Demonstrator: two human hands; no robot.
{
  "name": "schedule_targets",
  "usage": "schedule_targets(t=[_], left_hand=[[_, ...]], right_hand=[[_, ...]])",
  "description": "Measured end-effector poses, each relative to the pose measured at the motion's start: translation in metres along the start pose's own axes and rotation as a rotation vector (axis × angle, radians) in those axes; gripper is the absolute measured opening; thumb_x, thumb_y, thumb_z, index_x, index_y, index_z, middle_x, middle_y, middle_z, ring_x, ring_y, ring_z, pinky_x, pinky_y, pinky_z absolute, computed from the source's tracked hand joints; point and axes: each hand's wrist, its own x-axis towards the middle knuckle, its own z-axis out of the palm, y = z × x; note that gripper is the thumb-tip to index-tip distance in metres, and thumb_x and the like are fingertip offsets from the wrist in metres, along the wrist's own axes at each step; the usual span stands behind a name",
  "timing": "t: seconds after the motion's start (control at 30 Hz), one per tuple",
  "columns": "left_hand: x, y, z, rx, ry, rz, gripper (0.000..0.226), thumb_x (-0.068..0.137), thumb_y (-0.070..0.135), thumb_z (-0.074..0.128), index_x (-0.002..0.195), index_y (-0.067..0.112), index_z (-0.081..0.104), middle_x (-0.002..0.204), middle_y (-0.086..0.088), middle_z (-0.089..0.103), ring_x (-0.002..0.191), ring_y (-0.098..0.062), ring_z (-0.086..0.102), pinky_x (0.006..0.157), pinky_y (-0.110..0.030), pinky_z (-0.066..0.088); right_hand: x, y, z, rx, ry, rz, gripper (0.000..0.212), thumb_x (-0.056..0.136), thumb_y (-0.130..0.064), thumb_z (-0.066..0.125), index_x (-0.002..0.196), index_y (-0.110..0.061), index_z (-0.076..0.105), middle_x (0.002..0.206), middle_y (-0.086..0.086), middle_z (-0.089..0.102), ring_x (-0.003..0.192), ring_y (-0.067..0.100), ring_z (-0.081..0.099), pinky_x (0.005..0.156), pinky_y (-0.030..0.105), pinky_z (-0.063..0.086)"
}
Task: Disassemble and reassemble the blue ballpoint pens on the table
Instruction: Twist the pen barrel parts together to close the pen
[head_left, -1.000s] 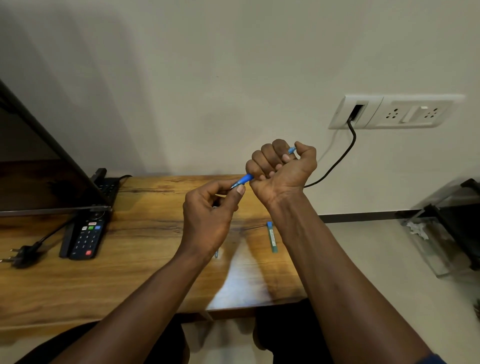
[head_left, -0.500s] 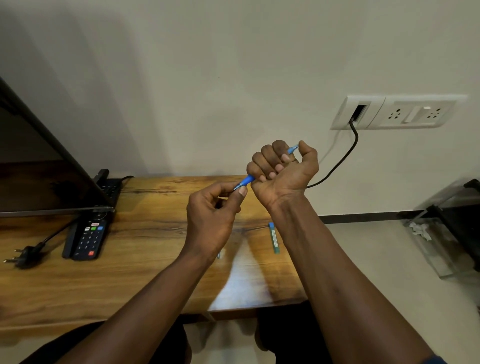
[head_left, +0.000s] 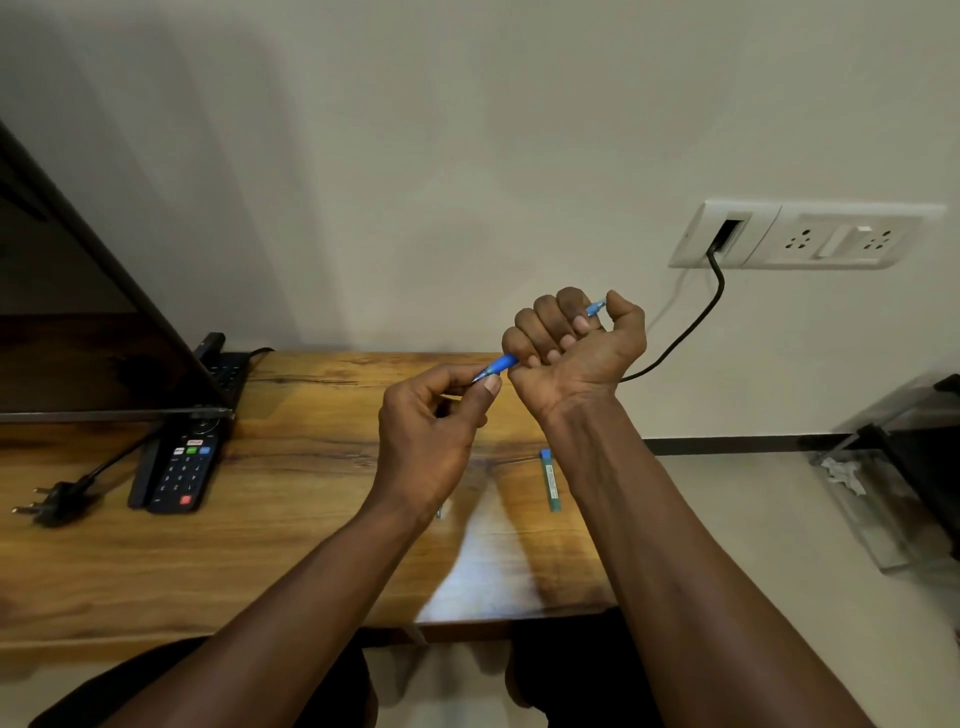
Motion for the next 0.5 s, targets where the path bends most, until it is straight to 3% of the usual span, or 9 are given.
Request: schedule_targets(t=[0.27,0.5], left_hand=[[-0.0001,0.0009,-0.0018,0.001,-0.008,0.013,0.013,0.094,0.014,0.076,0.105,0.019,0.081,0.084,-0.001,0.076,0.068,-0.01,0.064,0.068,-0.04,0.058],[0.0004,0.0009,-0.0019,-0.001,-0.004,0.009,0.013,0.094,0.015,0.077,0.106,0.017,0.081,0.082,0.003,0.076,0.068,-0.009,0.064,0.068,-0.035,0.058]], right_hand=[[0.0011,0.0002,0.0002,0.017,0.003,-0.015,0.042,0.09,-0.041,0.032,0.056,-0.017,0.029,0.046,-0.004,0.02,0.039,0.011,0.015,0.045,0.019,0.015],[0.001,-0.0006,0.0019,0.028,0.029,-0.004,0.042,0.091,-0.038,0.03,0.054,-0.018,0.029,0.045,-0.004,0.019,0.039,0.011,0.014,0.044,0.019,0.016]])
